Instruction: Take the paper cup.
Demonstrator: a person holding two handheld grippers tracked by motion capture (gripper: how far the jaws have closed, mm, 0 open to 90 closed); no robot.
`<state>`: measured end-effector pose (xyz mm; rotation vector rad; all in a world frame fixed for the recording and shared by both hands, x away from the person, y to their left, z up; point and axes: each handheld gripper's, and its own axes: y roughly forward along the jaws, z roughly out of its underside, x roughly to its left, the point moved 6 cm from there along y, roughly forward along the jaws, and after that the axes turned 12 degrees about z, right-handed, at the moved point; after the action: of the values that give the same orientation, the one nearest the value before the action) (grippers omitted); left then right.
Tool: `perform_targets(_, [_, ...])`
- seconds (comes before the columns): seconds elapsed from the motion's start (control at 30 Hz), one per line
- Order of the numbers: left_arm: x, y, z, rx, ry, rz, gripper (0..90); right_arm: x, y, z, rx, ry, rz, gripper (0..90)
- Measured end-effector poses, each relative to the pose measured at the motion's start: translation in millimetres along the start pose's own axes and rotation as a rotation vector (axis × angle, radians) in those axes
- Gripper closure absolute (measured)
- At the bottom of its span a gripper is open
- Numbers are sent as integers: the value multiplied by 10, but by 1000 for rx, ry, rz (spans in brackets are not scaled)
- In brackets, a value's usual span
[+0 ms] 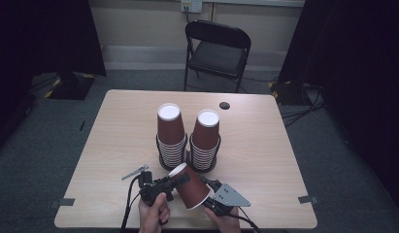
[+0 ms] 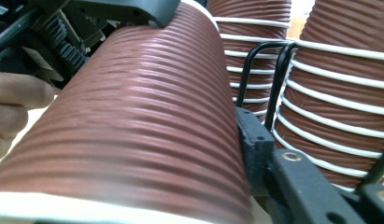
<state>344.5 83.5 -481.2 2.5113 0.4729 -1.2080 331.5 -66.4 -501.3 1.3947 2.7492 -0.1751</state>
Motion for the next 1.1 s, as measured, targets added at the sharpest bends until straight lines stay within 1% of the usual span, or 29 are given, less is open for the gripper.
perform_targets(0.03, [9, -7, -2, -3, 7, -7, 201, -4, -2, -3, -4, -4, 4, 727])
perform_targets(0.07, [24, -17, -6, 0, 12, -7, 191, -16, -14, -2, -3, 6, 10, 778])
perform_targets(0.13, [32, -15, -8, 5, 8, -2, 185, -32, -25, -6, -12, 14, 12, 805])
perform_targets(0.17, [32, -15, -8, 5, 8, -2, 178, -32, -25, -6, -12, 14, 12, 805])
perform_targets(0.23, [27, -9, -15, 9, 23, -3, 175, -43, -31, -14, -17, 24, 14, 817])
perform_targets(0.3, [16, -2, -27, 8, 31, 2, 163, -44, -38, -19, -19, 23, 13, 846])
perform_targets(0.33, [17, -4, -34, 13, 44, -6, 156, -48, -44, -24, -20, 26, 18, 855])
perform_targets(0.37, [9, -2, -46, 10, 51, -7, 154, -48, -51, -31, -26, 31, 8, 860])
perform_targets(0.4, [-6, 2, -58, 25, 74, -8, 154, -53, -60, -41, -31, 30, 8, 861])
perform_targets(0.43, [-6, 2, -58, 25, 74, -8, 152, -53, -60, -41, -31, 30, 8, 861])
perform_targets(0.47, [-27, 11, -79, 32, 92, -18, 153, -55, -64, -47, -35, 35, 9, 862])
perform_targets(0.5, [-27, 11, -79, 32, 92, -18, 154, -55, -64, -47, -35, 35, 9, 862])
perform_targets(0.57, [-32, 15, -111, 33, 129, -46, 156, -56, -73, -48, -25, 39, 4, 862])
perform_targets(0.6, [-37, 4, -136, 39, 149, -56, 156, -55, -79, -42, -10, 31, -3, 862])
perform_targets(0.63, [-37, 4, -136, 39, 149, -56, 155, -53, -79, -40, -8, 31, -5, 863])
perform_targets(0.67, [-45, 5, -165, 32, 171, -55, 154, -52, -80, -39, -7, 29, -6, 863])
perform_targets(0.7, [-45, 0, -181, 35, 184, -63, 154, -50, -82, -39, -3, 29, -9, 863])
perform_targets(0.73, [-45, 0, -181, 35, 184, -63, 154, -52, -86, -39, 3, 26, -10, 863])
perform_targets(0.77, [-48, 0, -198, 31, 197, -64, 154, -52, -86, -39, 3, 26, -10, 863])
perform_targets(0.8, [-53, -4, -220, 28, 220, -68, 153, -54, -88, -40, 7, 27, -8, 863])
perform_targets(0.83, [-63, -10, -230, 29, 231, -73, 151, -57, -92, -41, 12, 30, -10, 863])
perform_targets(0.87, [-74, -16, -248, 27, 277, -78, 152, -65, -94, -39, 24, 33, -6, 863])
perform_targets(0.9, [-86, -17, -257, 29, 305, -85, 152, -65, -94, -39, 24, 33, -6, 863])
perform_targets(0.93, [-103, -25, -263, 45, 349, -81, 152, -69, -96, -37, 32, 34, -9, 863])
perform_targets(0.97, [-121, -32, -276, 50, 393, -81, 152, -85, -95, -31, 48, 33, -5, 864])
perform_targets(1.0, [-124, -38, -283, 55, 411, -82, 152, -90, -94, -31, 52, 35, -1, 864])
perform_targets(1.03, [-122, -42, -294, 51, 415, -86, 152, -97, -95, -28, 62, 37, 1, 864])
perform_targets(1.07, [-112, -49, -305, 50, 424, -102, 151, -107, -97, -24, 73, 35, 4, 864])
perform_targets(1.1, [-112, -49, -305, 50, 424, -102, 152, -107, -97, -24, 73, 35, 4, 864])
